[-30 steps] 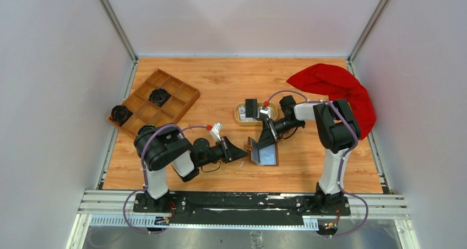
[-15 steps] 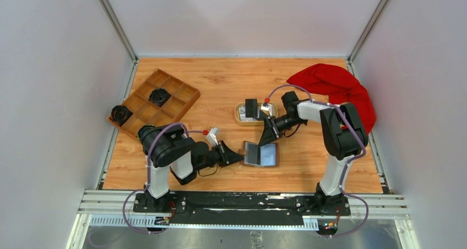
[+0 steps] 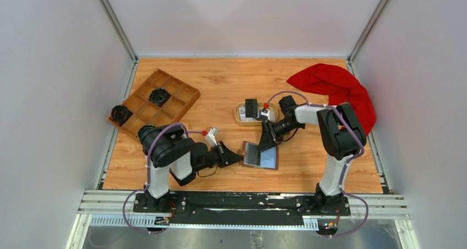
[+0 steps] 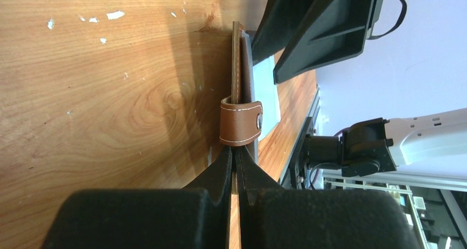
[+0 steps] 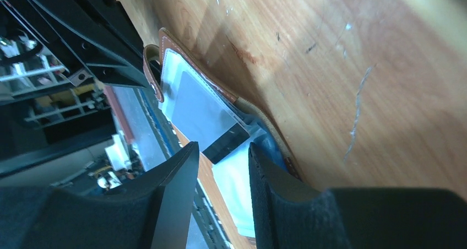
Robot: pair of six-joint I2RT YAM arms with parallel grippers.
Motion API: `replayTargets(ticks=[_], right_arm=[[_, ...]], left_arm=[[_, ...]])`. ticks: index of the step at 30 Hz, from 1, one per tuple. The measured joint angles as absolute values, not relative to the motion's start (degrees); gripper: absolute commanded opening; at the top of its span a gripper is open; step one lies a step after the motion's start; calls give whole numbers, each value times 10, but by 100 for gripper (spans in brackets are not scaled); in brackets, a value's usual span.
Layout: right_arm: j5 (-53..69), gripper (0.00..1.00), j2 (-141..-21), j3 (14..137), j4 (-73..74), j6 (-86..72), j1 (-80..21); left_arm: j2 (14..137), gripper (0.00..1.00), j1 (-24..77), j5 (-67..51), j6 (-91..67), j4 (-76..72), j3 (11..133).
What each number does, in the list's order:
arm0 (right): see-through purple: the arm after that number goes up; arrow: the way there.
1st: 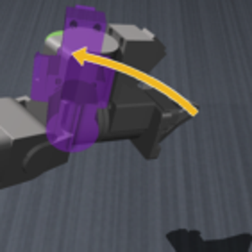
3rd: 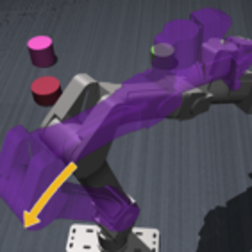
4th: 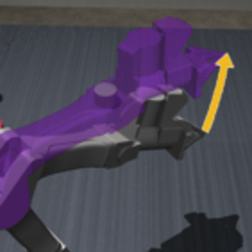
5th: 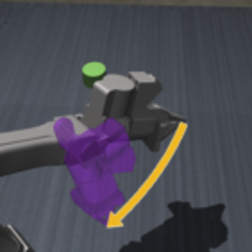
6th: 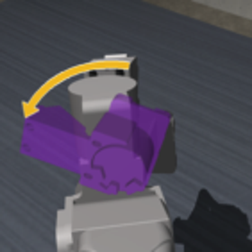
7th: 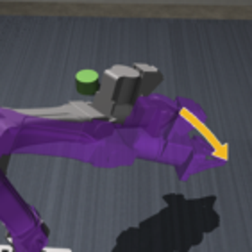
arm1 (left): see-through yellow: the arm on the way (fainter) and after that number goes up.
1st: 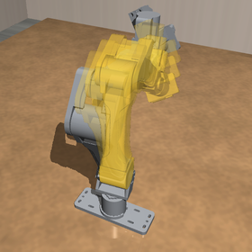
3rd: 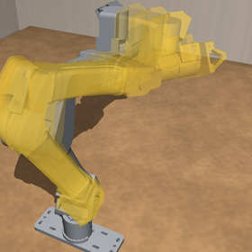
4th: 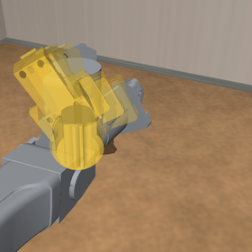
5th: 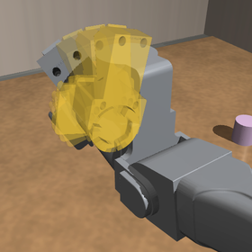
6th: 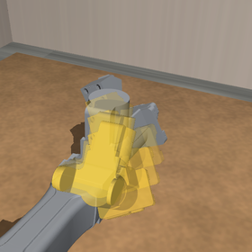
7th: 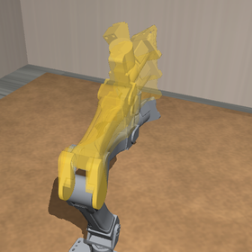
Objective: Put the credit cards into the card holder
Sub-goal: Insert the credit card into the card holder.
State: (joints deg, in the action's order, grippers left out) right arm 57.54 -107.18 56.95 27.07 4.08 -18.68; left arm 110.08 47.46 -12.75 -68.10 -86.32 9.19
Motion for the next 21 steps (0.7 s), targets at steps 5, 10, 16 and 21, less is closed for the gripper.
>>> replayTargets(ticks=[5,10,16,21], right_arm=[[592,41,-1067,541,239,-26,-187],[620,39,-1070,528,197,-84,-187],[657,36,-1076,522,140,-144,-187],[651,39,-1076,528,148,-134,-187]], left_arm=[[1101,0,480,-121,-681,-865,92],[1101,0,488,-114,-681,-865,93],[1101,0,498,-112,-681,-865,98],[1101,0,501,-100,-688,-865,98]])
